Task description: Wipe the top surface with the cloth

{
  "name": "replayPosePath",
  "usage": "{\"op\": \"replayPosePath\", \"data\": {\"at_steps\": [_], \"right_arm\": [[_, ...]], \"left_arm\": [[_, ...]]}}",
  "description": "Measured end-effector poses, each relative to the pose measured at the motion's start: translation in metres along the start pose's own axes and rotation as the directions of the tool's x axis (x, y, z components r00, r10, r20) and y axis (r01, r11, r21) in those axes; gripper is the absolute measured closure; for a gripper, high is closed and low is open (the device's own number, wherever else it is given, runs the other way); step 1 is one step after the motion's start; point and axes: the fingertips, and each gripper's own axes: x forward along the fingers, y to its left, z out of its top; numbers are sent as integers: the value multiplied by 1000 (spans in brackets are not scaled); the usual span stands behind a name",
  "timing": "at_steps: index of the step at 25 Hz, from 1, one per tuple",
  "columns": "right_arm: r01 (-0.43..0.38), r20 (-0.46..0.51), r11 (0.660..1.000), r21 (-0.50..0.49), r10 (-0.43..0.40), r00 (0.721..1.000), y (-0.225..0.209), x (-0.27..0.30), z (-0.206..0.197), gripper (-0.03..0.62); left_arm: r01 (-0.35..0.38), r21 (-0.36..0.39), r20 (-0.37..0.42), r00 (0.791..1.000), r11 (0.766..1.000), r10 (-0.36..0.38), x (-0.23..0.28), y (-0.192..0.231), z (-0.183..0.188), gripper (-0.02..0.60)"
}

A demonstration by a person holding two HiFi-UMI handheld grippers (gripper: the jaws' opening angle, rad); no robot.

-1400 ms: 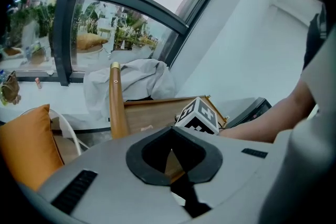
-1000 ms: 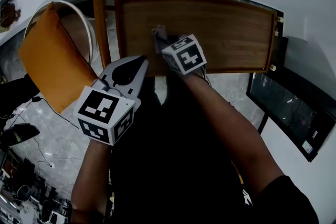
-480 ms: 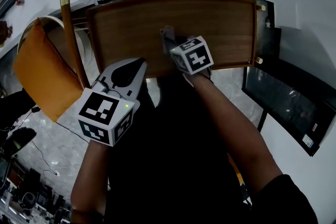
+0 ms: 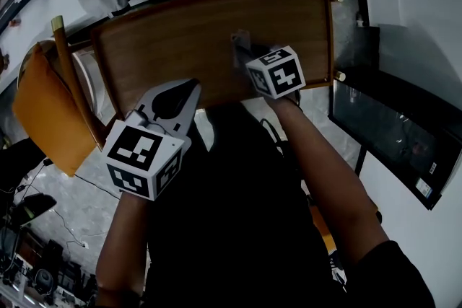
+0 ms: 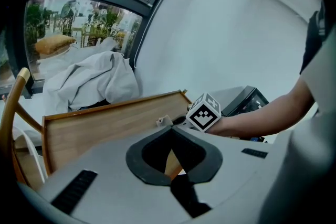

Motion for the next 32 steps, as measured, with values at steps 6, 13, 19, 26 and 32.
{"op": "replayPosePath", "data": {"at_steps": [6, 13, 19, 26, 32], "right_arm": [[69, 14, 997, 32, -70, 997, -54, -29, -15, 556], [141, 17, 987, 75, -143, 990, -106, -59, -29, 556], [203, 9, 974, 96, -205, 979, -136, -74, -39, 556], [293, -57, 953, 75, -290, 955, -167, -93, -48, 554], [403, -139, 915, 10, -398, 907, -189, -107, -51, 554]], "left_arm": [[20, 20, -18, 1000, 1000, -20, 22, -19, 3, 571], [44, 41, -32, 999, 998, -43, 40, -38, 7, 571], [57, 52, -46, 997, 997, -55, 47, -44, 6, 571], [48, 58, -43, 998, 997, -46, 41, -43, 6, 571], [22, 45, -25, 999, 999, -21, 30, -35, 9, 571]]}}
